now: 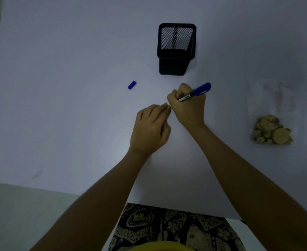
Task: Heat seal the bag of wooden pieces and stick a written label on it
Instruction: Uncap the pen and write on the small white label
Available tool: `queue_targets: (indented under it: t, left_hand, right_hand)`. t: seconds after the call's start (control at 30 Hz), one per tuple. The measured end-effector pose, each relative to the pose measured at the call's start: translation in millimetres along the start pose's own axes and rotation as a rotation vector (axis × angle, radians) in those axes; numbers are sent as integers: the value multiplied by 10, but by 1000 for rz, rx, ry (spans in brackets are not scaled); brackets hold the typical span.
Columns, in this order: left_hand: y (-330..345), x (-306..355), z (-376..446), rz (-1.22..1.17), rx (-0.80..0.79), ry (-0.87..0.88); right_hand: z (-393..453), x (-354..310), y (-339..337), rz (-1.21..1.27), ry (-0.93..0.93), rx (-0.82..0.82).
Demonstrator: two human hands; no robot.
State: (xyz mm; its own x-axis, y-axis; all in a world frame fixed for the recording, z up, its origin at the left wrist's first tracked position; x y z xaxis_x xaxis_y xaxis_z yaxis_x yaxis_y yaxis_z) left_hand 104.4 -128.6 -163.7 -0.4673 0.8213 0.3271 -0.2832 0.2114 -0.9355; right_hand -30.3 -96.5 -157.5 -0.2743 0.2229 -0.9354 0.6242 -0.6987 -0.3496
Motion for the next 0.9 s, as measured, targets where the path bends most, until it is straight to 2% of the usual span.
queue_targets:
  t: [0.37,0.9]
  left_hand:
    - [8,-1,-2,8,-2,0]
    - [20,0,-15,4,33,12]
  right_hand:
    - [16,21,-23,-18,25,66]
    - [12,15,-31,-75,29,80]
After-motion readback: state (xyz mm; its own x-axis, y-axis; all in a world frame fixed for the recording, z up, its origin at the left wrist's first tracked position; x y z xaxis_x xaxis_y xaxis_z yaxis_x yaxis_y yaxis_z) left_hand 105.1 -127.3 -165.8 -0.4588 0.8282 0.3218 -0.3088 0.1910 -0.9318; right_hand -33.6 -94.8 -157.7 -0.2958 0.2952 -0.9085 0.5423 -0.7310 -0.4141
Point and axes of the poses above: each hand's wrist, its own z-axis towards the middle knuckle, its own y-axis out of the palm, x = y × z, the point moved 4 cm from there along z, towards the middle knuckle, and after that the axes turned 5 degrees about z, right-handed, at the moved point
